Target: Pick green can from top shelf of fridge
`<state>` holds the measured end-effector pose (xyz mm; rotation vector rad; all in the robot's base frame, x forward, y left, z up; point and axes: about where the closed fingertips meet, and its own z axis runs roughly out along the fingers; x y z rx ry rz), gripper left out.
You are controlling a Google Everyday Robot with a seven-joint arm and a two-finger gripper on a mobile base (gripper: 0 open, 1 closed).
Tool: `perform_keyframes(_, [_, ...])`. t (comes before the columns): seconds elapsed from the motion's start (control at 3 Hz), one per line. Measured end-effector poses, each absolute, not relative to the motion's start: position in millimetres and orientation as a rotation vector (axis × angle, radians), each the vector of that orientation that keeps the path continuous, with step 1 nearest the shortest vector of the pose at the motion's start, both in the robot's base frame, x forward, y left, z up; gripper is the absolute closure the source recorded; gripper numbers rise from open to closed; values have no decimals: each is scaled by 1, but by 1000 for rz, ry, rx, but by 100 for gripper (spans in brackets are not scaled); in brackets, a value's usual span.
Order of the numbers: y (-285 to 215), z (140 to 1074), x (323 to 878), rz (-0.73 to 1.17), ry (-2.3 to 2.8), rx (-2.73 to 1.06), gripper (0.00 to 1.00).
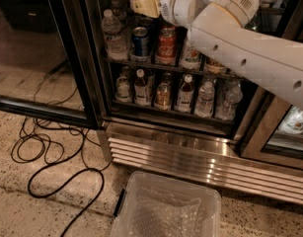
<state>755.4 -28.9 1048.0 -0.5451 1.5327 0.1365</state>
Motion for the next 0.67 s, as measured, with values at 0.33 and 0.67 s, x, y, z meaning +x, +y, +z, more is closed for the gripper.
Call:
perform_keyframes(0.33, [-25, 1052, 766, 122, 1519, -545, 12])
perform_keyframes(0.67, [-24, 1053, 778, 91, 1509, -545, 12])
